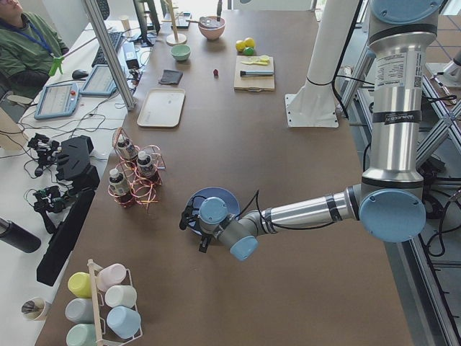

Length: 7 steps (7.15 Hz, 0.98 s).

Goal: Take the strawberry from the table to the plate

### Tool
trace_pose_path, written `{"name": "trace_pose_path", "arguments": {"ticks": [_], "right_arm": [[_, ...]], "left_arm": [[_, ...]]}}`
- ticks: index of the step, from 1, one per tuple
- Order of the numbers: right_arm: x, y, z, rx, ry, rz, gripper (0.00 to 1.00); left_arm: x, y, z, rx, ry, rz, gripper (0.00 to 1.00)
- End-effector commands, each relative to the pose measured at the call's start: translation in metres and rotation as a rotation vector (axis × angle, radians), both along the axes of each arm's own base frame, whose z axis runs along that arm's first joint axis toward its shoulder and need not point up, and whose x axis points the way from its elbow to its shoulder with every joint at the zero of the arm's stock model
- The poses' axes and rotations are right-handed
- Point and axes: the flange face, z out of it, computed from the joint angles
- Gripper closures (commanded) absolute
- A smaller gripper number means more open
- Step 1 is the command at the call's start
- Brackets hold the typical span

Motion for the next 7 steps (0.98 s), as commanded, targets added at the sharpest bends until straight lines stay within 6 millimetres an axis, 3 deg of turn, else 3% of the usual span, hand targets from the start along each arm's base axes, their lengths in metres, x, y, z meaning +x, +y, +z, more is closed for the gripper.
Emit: {"name": "trace_pose_path", "arguments": {"ticks": [1, 2, 4, 5, 6, 7], "right_arm": [[-0.002, 0.0, -0.005, 0.006, -0.003, 0.001, 0.0], [-0.002, 0.0, -0.005, 0.007, 0.004, 0.003, 0.0], [-0.004, -0.002, -0.008, 0.014, 0.004, 0.001, 0.0], [-0.005, -0.002, -0.009, 0.016, 0.003, -0.001, 0.0], [-0.005, -0.002, -0.009, 0.017, 0.0, -0.003, 0.0], [-0.005, -0.002, -0.01, 0.018, 0.0, -0.003, 0.0]], "left_arm": [[0.007, 0.003, 0.003, -0.007, 0.003, 0.017, 0.64], [0.007, 0.004, 0.005, -0.009, 0.004, 0.02, 1.0], [0.009, 0.008, 0.003, -0.032, 0.04, 0.048, 1.0], [0.008, 0.005, -0.009, -0.073, 0.095, 0.051, 1.0], [0.007, -0.009, -0.032, -0.122, 0.157, 0.04, 1.0], [-0.007, -0.025, -0.05, -0.156, 0.196, 0.029, 1.0]]}}
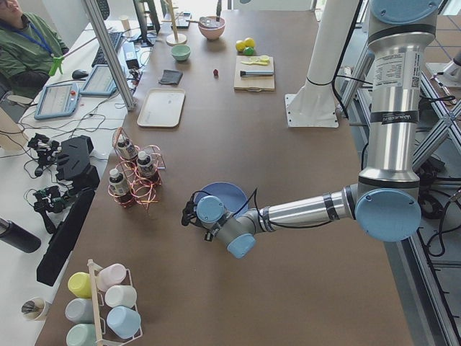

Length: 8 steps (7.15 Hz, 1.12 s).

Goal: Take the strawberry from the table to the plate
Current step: 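Lift the blue plate with the left gripper while the right gripper moves toward the strawberry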

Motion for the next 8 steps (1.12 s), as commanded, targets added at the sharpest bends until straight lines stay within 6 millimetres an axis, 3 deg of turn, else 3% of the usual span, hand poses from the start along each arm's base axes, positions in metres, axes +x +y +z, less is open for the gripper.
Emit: {"name": "trace_pose_path", "arguments": {"ticks": [1, 3, 5, 8], "right_arm": [[0.0, 0.0, -0.003, 0.007, -0.001, 0.0, 0.0], [-0.019, -0.007, -0.015, 0.034, 0.01, -0.023, 0.0], [-0.077, -0.019, -0.041, 0.01, 0.042, 0.009, 0.0], [-0.173, -0.013, -0.089, -0.044, 0.023, 0.033, 0.0]], "left_arm": [[-0.031, -0.031, -0.056, -0.094, 0.12, -0.011, 1.0], [-0.036, -0.036, -0.122, -0.136, 0.132, -0.071, 1.0], [0.014, -0.017, -0.195, -0.186, 0.138, -0.12, 1.0], [0.153, 0.002, -0.3, -0.262, 0.172, -0.164, 1.0]]}}
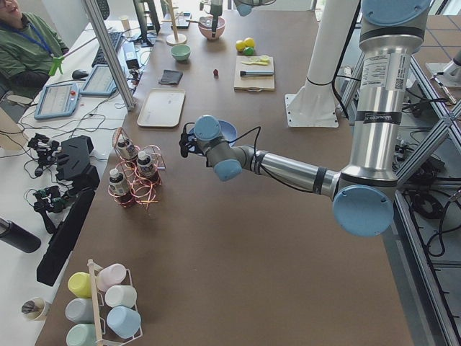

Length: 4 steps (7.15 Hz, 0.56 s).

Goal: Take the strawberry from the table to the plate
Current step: 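Lift the blue plate with the left gripper while the right gripper moves toward the strawberry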

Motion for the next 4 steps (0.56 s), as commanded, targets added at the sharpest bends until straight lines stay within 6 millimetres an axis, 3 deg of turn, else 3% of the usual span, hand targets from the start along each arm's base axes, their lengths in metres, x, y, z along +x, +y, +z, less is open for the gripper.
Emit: {"name": "trace_pose_path", "arguments": {"ticks": [1, 3, 4], "right_arm": [[-0.061, 0.008, -0.034, -0.034, -0.02, 0.026, 0.0], [-0.089, 0.017, -0.04, -0.038, -0.01, 0.028, 0.0], [-0.098, 0.021, -0.038, -0.052, -0.007, 0.025, 0.0]], "left_arm": [[0.11, 0.017, -0.074, -0.068, 0.041, -0.039, 1.0], [0.21, 0.04, -0.151, -0.157, 0.034, -0.101, 1.0], [0.25, 0.058, -0.176, -0.169, 0.004, -0.132, 1.0]]}}
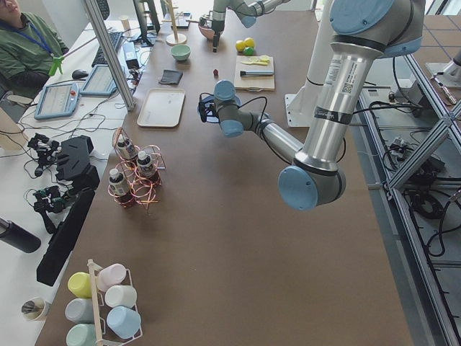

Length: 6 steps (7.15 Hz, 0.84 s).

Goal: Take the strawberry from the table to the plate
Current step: 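Lift the blue plate with the left gripper while the right gripper moves toward the strawberry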

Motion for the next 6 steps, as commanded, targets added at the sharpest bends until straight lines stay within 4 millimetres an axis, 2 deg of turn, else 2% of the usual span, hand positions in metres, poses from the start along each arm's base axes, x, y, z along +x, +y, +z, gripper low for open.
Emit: {"name": "trace_pose_path", "arguments": {"ticks": [1, 2, 4, 5, 6], "right_arm": [[-0.024, 0.01, 0.003, -0.009, 0.016, -0.012, 0.0], [-0.029, 0.012, 0.005, -0.002, 0.026, -0.013, 0.0], [-0.036, 0.017, 0.005, -0.002, 0.028, -0.026, 0.0], [-0.038, 0.017, 0.008, -0.007, 0.033, -0.027, 0.0], [-0.043, 0.019, 0.011, -0.01, 0.036, -0.036, 0.0]], "left_arm": [[0.077, 0.042, -0.04, -0.037, -0.034, -0.058, 1.0], [0.094, 0.059, -0.045, -0.056, -0.028, -0.073, 1.0], [0.124, 0.08, -0.046, -0.074, -0.032, -0.088, 1.0], [0.134, 0.086, -0.05, -0.085, -0.028, -0.095, 1.0], [0.136, 0.085, -0.045, -0.087, -0.035, -0.096, 1.0]]}}
